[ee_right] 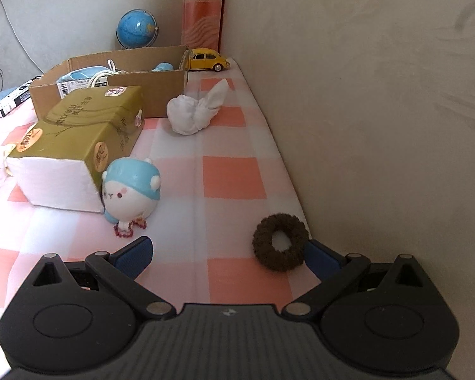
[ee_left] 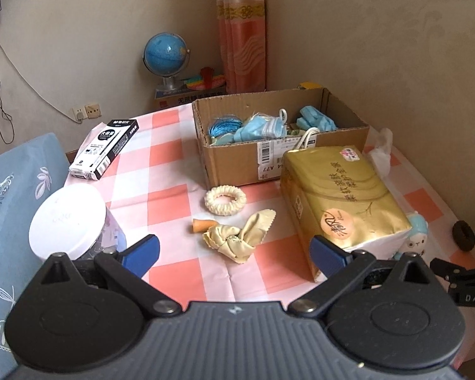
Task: Organize soft objects
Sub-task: 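Move right tool down to the dark brown hair tie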
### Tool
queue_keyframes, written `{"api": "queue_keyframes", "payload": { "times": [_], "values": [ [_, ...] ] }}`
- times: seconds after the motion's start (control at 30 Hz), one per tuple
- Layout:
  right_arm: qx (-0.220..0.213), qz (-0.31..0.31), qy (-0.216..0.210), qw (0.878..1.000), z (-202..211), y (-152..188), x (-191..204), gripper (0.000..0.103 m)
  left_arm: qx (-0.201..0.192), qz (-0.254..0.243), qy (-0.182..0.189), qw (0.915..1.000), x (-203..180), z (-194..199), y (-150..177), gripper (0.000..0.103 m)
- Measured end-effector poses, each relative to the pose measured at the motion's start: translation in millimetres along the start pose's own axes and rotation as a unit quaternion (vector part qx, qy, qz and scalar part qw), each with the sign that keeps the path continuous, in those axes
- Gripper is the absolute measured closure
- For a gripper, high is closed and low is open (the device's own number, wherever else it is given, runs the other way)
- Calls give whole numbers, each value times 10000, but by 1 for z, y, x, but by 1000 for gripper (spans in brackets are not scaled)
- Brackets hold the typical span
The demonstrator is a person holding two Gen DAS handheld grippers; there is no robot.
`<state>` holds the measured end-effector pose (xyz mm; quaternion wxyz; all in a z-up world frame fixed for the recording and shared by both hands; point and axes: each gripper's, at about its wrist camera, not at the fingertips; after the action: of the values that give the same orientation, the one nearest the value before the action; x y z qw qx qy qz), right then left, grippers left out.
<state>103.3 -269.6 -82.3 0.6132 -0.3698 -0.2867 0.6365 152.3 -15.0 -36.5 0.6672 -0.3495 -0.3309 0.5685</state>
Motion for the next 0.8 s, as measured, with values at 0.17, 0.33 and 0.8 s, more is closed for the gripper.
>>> {"api": "queue_keyframes", "payload": {
  "times": [0.17,0.33,0.8],
  "values": [
    [76,-7,-273,9996,-11,-5,5,0,84,22,-40,10000,4,-7,2,2],
    [-3,227,-660,9976,-7,-8,20,0,167,96,-36,9998,7,-14,4,2],
    [-102,267,-563,9980,-25,-16,6,2,381,205,57,9990,9,-27,11,2]
  ]
}}
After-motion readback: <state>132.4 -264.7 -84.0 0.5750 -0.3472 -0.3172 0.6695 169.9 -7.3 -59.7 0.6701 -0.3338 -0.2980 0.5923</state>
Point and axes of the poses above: each gripper's, at about its wrist camera, not at the fingertips, and z roughly against the way its jaws point, x to its left, y to its underside, and after that the axes turned 12 degrees about -x, right-handed
